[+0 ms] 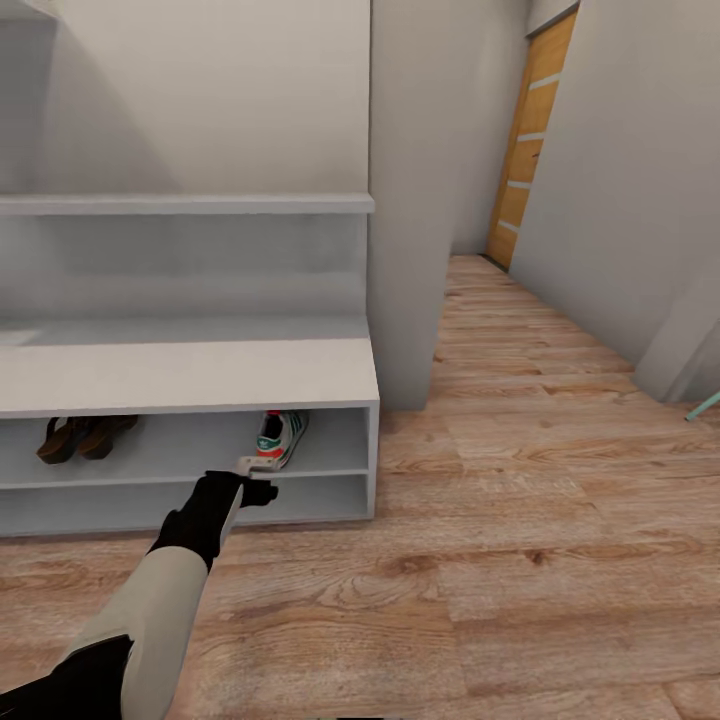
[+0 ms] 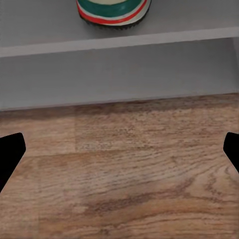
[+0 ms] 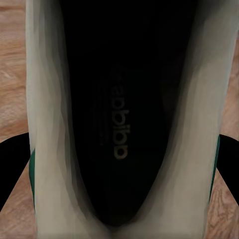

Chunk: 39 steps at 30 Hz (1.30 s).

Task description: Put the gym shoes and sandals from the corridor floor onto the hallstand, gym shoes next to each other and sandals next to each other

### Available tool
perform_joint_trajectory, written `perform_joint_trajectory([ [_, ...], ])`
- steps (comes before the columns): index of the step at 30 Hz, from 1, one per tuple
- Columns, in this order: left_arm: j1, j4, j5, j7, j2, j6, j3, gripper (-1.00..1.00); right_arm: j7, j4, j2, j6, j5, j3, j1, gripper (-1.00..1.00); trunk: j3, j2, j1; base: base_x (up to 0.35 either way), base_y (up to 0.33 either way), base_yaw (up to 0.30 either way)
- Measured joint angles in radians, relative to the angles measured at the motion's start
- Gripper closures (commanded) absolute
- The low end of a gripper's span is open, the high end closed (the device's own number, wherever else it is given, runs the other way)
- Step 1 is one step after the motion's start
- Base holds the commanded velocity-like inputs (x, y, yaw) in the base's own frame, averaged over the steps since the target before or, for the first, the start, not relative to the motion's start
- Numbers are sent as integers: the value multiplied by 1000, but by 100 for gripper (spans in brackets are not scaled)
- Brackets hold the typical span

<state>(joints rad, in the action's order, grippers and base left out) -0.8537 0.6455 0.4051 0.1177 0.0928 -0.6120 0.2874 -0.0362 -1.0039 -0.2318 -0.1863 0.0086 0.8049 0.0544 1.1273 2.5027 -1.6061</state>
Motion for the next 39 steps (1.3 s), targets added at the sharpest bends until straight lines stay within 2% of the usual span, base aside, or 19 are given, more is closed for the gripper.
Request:
perform_joint_trajectory([
  [8, 2, 0, -1, 0, -13, 3, 1, -100, -1, -4, 1, -1, -3, -1, 0, 100, 0, 0, 0, 0, 0, 0],
  [10, 8, -1, -1, 0, -18, 25, 1, -100, -1, -4, 2, -1, -4, -1, 0, 100, 0, 0, 0, 0, 0, 0],
  [12, 19, -2, 0, 1, -22, 55, 1, -100, -1, -4, 4, -1, -4, -1, 0, 100, 0, 0, 0, 0, 0, 0],
  [14, 42, -2, -1, 4, -26, 113, 3, -100, -1, -4, 5, -1, -4, -2, 0, 100, 0, 0, 0, 0, 0, 0],
  [15, 75, -2, -1, 7, -32, 186, 7, -100, -1, -3, 7, -1, -3, -2, 0, 100, 0, 0, 0, 0, 0, 0],
  [18, 103, -2, -3, 9, -35, 227, 9, -100, -1, -3, 8, -1, -3, -2, 0, 100, 0, 0, 0, 0, 0, 0],
  [22, 170, 6, -6, 14, -48, 289, 12, -100, -1, -2, 9, -1, -2, -2, 0, 100, 0, 0, 0, 0, 0, 0],
  [23, 251, 45, -28, 40, -79, 449, 17, -100, -2, 0, 9, -2, -1, -3, 0, 100, 0, 0, 0, 0, 0, 0],
  [24, 316, 46, -32, 50, -86, 470, 18, -100, -2, 0, 9, -2, -1, -3, 0, 100, 0, 0, 0, 0, 0, 0],
  [25, 336, 50, -50, 82, -104, 510, 19, -100, -2, 0, 9, -2, -1, -3, 0, 100, 0, 0, 0, 0, 0, 0],
  [28, 377, 52, -80, 139, -136, 558, 19, -100, -2, 1, 9, -2, -1, -3, 0, 100, 0, 0, 0, 0, 0, 16],
  [29, 396, 52, -103, 169, -152, 580, 19, -100, -2, 2, 9, -2, -1, -3, 0, 100, 0, 0, 0, 0, 0, 68],
  [31, 417, 53, -136, 199, -168, 604, 22, -100, -2, 2, 9, -2, -1, -3, 0, 100, 0, 0, 0, 0, 0, 120],
  [32, 437, 53, -171, 226, -185, 628, 28, -100, -2, 3, 9, -2, -1, -3, 0, 100, 0, 0, 0, 0, 0, 163],
  [33, 446, 54, -189, 239, -193, 640, 31, -100, -2, 4, 9, -2, -1, -3, 0, 100, 0, 0, 0, 0, 0, 204],
  [35, 483, 54, -271, 318, -242, 686, 48, -100, -2, 22, 9, -2, -1, -4, 0, 100, 0, 0, 0, 0, 0, 246],
  [39, 496, 50, -321, 416, -289, 702, 55, -100, -2, 44, 9, -2, -1, -5, 0, 100, 0, 0, 0, 0, 0, 267],
])
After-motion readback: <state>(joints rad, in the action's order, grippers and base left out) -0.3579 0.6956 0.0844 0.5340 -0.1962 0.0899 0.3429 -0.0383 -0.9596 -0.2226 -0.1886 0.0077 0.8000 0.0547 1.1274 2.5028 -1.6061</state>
